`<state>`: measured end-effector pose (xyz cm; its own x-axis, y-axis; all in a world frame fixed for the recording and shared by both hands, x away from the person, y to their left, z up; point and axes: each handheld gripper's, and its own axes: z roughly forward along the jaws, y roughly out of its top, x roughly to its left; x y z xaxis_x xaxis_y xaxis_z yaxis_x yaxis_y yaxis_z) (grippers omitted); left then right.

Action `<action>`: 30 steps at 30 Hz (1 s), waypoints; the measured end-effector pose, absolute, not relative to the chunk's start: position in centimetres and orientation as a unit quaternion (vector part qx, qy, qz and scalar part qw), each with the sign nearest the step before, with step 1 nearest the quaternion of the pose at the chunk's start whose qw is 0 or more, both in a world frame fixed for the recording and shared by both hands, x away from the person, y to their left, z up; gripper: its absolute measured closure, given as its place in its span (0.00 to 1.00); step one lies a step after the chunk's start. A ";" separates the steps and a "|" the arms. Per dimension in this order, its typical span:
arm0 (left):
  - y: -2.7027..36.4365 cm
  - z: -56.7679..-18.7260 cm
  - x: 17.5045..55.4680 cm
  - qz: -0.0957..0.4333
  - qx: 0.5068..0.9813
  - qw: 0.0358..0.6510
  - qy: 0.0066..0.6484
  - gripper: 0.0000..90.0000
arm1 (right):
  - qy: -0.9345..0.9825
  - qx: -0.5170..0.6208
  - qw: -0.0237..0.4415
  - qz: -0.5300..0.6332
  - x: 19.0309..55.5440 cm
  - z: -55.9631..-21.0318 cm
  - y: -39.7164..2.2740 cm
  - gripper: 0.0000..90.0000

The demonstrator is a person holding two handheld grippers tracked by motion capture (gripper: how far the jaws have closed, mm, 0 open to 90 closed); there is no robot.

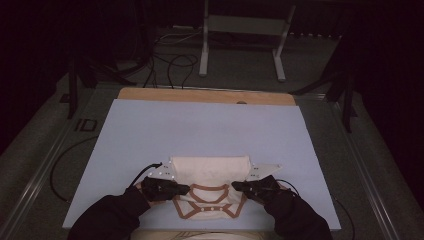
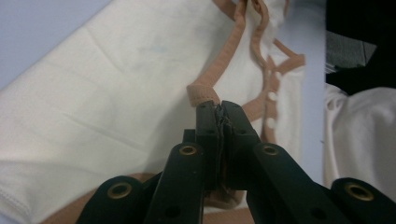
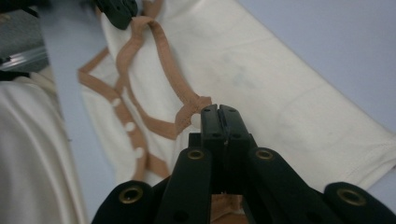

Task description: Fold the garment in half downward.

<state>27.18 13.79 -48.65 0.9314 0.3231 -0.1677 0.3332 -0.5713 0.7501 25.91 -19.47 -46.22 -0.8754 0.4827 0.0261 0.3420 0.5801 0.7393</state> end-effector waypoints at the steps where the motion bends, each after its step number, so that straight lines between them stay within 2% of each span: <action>1: 13.9 -48.5 27.0 -0.007 0.886 0.426 0.182 0.97 | 0.883 0.231 0.090 0.398 25.6 -46.1 -19.5 1.00; 14: 14.8 -48.5 24.8 -0.010 0.886 0.440 0.146 0.96 | 0.881 0.225 0.065 0.411 23.1 -46.2 -19.8 1.00; 25: 14.8 -49.8 23.3 -0.034 0.900 0.419 0.118 0.91 | 0.883 0.224 0.033 0.412 21.7 -47.3 -19.8 1.00; 28: 14.9 -49.8 23.0 -0.037 0.901 0.418 0.107 0.82 | 0.883 0.220 0.026 0.413 21.6 -47.3 -19.8 0.97; 30: 15.1 -49.6 23.0 -0.026 0.899 0.422 0.113 0.68 | 0.879 0.220 0.024 0.421 21.5 -47.2 -19.8 0.84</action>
<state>23.01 15.14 -49.62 0.9729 0.1821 -0.1425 0.2260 -0.6182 0.7528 21.55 -19.85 -47.20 -0.9019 0.4076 0.1432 0.3670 0.5481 0.7516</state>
